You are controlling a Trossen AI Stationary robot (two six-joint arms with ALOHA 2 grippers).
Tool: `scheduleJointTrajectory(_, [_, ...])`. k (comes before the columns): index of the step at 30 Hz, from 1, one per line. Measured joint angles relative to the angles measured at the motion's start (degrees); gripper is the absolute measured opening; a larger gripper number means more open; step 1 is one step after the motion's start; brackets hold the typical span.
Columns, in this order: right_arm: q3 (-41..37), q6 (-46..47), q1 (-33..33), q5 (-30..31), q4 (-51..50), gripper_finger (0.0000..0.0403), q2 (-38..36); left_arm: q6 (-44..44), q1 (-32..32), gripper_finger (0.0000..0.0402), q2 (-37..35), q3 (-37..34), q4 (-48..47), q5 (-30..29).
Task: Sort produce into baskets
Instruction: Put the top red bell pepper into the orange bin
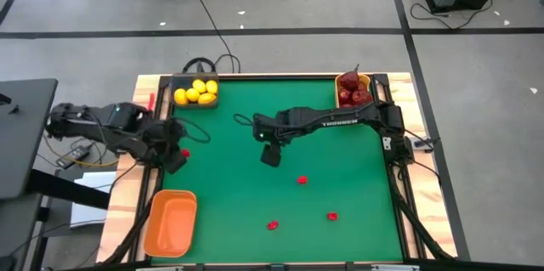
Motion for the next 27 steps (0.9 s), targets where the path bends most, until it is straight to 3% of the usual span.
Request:
scheduleJointTrajectory(5, [-7.7, 2.3, 2.1, -1.2, -1.9, 0.0229, 0.0, -6.6, -8.1, 0.0000, 1.7, 0.0, -0.8, 5.3])
scheduleJointTrajectory(13, [-16.9, 4.5, 5.6, -1.3, 3.4, 0.0228, -0.1, -16.5, -20.7, 0.0000, 5.4, -2.0, -0.6, 11.0])
scheduleJointTrajectory(21, [-19.9, 6.4, 7.4, -1.6, 7.6, 0.0228, -1.7, -24.8, -29.2, 0.0005, 7.6, -12.5, 17.0, 19.5])
scheduleJointTrajectory(27, [-20.2, 4.2, 7.5, -2.7, 7.9, 0.0228, -3.0, -31.6, -32.7, 0.0007, 7.8, -16.4, 24.3, 19.0])
